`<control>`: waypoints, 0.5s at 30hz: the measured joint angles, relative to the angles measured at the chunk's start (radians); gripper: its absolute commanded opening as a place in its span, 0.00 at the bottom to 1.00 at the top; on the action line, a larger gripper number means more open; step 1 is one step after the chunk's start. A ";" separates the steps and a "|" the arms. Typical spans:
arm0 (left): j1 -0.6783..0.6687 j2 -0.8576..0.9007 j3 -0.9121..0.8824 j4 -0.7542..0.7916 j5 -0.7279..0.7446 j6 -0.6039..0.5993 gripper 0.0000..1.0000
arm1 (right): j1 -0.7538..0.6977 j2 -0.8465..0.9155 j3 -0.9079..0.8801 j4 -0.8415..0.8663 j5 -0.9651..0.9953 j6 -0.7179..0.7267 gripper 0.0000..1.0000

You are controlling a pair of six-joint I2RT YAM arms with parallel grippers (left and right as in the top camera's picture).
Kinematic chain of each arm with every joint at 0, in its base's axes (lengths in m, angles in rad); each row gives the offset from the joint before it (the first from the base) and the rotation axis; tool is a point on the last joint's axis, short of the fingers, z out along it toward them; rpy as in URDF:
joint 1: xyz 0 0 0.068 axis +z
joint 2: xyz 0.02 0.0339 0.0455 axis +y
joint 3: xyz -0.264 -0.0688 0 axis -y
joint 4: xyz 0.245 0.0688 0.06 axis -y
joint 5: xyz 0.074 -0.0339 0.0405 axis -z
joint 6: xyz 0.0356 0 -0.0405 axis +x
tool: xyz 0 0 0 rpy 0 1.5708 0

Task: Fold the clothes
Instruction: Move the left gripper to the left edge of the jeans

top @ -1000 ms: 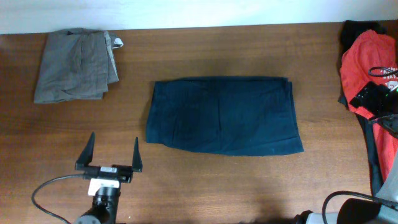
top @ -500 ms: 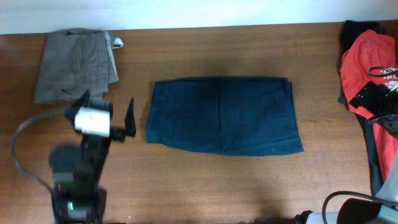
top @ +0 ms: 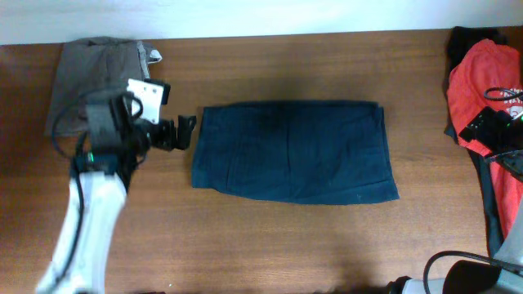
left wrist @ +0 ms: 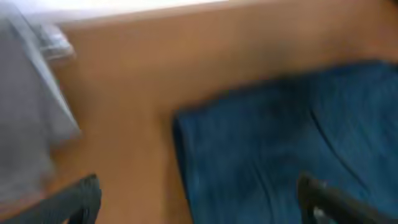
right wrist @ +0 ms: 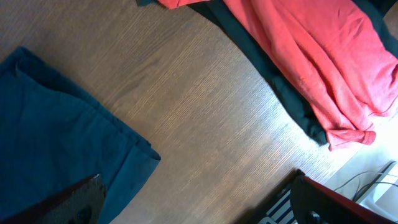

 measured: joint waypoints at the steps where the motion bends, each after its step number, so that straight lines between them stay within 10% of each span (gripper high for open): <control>1: 0.005 0.039 0.037 -0.028 0.008 0.000 0.99 | 0.000 0.000 0.000 0.000 0.001 0.000 0.99; 15: 0.076 0.355 0.131 -0.114 0.241 0.000 0.99 | 0.000 0.000 0.000 0.000 0.001 0.000 0.99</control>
